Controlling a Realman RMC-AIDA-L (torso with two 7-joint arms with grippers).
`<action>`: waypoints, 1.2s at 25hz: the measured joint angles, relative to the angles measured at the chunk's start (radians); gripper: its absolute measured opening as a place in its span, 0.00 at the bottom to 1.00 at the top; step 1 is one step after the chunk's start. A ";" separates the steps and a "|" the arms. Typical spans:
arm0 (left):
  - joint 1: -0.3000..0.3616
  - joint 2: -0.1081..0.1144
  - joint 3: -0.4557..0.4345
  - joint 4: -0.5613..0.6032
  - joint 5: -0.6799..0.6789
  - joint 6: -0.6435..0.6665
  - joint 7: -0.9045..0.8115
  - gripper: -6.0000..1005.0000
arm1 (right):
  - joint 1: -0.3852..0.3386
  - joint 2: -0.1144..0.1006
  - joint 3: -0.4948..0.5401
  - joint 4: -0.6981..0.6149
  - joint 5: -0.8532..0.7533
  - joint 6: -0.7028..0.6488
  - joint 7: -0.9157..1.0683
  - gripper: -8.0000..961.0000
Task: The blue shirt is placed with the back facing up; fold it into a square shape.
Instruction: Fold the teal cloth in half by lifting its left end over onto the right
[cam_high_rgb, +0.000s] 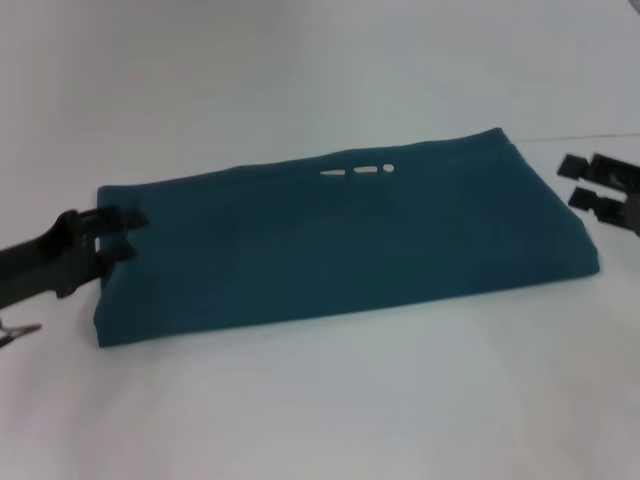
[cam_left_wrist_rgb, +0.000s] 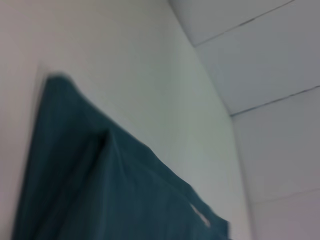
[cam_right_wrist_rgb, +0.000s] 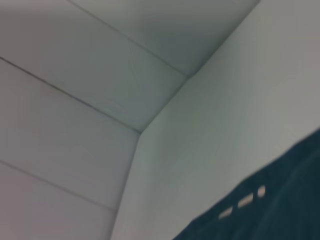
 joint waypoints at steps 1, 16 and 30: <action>0.019 -0.002 -0.002 -0.011 -0.028 0.020 0.011 0.55 | -0.022 0.005 0.010 0.002 0.003 -0.028 -0.007 0.80; 0.134 -0.014 -0.105 -0.116 -0.049 0.051 -0.039 0.55 | -0.107 0.019 0.065 0.017 -0.002 -0.147 -0.078 0.79; 0.108 -0.017 -0.121 -0.153 0.018 -0.020 -0.087 0.55 | -0.106 0.012 0.067 0.044 -0.002 -0.132 -0.095 0.79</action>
